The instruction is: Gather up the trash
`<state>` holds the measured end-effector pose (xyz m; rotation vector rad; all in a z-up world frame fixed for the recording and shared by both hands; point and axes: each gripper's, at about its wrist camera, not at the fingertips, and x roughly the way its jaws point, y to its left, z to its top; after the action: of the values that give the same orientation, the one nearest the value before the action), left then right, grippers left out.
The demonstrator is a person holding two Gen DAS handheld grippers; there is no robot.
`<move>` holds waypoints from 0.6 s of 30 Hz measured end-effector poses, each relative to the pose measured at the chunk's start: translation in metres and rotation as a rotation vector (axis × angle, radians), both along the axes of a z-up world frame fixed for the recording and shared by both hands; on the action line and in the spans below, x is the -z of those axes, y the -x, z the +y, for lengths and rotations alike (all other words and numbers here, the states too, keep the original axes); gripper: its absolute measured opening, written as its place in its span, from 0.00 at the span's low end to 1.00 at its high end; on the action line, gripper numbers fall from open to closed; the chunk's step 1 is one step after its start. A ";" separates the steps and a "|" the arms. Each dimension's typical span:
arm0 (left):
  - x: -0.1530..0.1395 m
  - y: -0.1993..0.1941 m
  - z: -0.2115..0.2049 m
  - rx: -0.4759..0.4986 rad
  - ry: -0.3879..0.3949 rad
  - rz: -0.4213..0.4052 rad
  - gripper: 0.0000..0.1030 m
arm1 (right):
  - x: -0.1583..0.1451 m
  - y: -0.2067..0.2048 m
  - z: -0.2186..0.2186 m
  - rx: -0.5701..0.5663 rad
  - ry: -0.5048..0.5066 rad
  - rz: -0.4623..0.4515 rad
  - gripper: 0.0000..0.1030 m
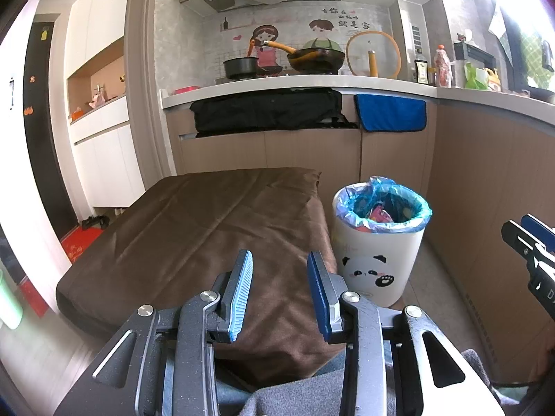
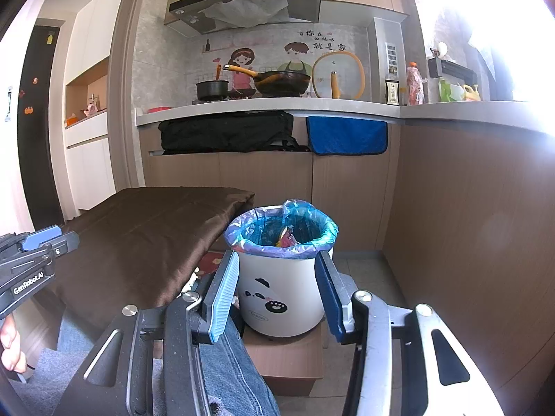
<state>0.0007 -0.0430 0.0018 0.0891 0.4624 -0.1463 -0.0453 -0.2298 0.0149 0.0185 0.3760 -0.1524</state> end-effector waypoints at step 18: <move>0.001 0.000 -0.002 -0.004 0.001 -0.003 0.33 | 0.001 0.000 0.000 -0.001 0.000 -0.001 0.41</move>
<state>0.0006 -0.0451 0.0012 0.0873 0.4597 -0.1423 -0.0449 -0.2302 0.0144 0.0184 0.3746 -0.1511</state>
